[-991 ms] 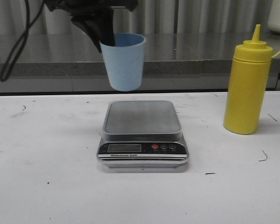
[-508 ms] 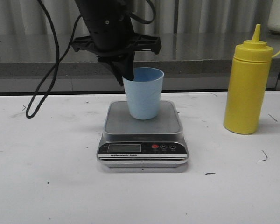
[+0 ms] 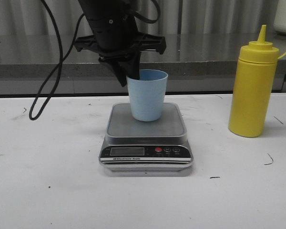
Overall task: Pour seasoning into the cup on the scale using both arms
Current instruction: 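Set the cup on the scale, open the left gripper and withdraw, then move the right gripper toward the yellow squeeze bottle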
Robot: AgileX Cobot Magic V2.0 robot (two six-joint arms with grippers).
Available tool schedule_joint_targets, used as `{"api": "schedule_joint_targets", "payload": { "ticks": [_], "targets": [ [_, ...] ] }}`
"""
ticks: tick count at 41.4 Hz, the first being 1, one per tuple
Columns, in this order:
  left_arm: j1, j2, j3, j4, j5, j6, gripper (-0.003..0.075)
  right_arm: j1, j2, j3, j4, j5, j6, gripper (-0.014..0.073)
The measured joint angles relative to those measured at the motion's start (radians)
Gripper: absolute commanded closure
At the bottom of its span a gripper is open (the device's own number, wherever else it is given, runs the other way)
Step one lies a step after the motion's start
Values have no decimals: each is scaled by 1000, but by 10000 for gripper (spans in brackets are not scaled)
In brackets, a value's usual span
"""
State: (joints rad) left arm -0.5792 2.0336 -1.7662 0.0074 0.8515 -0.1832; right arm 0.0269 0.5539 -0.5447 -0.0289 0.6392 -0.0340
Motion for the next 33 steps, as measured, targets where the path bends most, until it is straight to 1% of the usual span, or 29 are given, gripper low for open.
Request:
{"api": "schedule_joint_targets", "payload": {
  "ticks": [3, 12, 20, 26, 33],
  "targets": [
    [0, 0, -18, 0, 15, 0, 360, 0, 0, 0, 0, 0, 0, 85],
    [0, -31, -41, 27, 76, 0, 365, 0, 0, 0, 0, 0, 0, 85],
    [0, -180, -28, 41, 104, 20, 365, 0, 0, 0, 0, 0, 0, 85],
    [0, -349, 71, 45, 77, 37, 365, 0, 0, 0, 0, 0, 0, 85],
    [2, -565, 286, 75, -6, 45, 365, 0, 0, 0, 0, 0, 0, 85]
  ]
}}
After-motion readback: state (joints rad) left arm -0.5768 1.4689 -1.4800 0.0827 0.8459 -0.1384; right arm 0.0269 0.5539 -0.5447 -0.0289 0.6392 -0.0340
